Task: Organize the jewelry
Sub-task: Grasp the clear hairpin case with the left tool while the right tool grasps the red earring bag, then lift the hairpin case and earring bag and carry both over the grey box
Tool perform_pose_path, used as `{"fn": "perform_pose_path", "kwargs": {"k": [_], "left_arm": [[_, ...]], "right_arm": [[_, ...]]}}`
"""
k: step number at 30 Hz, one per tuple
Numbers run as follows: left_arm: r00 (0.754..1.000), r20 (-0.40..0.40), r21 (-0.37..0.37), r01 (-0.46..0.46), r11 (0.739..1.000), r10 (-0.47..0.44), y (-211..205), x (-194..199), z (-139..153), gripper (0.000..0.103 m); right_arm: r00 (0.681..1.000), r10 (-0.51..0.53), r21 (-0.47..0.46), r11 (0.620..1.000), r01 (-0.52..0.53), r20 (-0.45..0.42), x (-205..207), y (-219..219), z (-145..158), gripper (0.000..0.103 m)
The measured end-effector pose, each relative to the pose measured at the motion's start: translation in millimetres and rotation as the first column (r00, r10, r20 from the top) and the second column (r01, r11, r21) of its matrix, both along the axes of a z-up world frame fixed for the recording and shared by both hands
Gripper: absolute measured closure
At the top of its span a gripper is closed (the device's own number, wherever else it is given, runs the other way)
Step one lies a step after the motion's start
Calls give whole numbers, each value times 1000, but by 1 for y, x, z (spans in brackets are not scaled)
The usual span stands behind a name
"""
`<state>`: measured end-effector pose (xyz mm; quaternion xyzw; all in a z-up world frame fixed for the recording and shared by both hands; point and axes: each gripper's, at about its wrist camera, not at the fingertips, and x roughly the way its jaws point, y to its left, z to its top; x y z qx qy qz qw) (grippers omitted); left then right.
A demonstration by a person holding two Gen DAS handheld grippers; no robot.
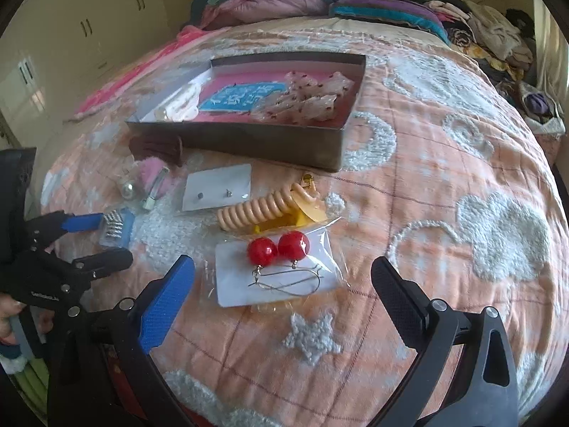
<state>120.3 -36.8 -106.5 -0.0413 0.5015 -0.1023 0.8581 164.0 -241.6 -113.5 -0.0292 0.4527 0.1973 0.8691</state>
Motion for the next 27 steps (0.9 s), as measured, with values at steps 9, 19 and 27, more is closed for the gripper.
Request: {"fn": "perform_pose_path", "kwargs": {"k": [9,19,27], "left_arm": [[999,49,87,14,996,-19,-4,4,0,61],[997,54,24,50,998,-51,0,0,6,61],[992,71,6,101,995,-102,-11,-11,24,61]], "right_arm": [[1000,-12,-66,998,11,-15,7,8,-19,4],[996,-80,11,997,80,34,-4,-12,-1,28],[974,-202,117,975,190,100,-23,-54,31,28]]}}
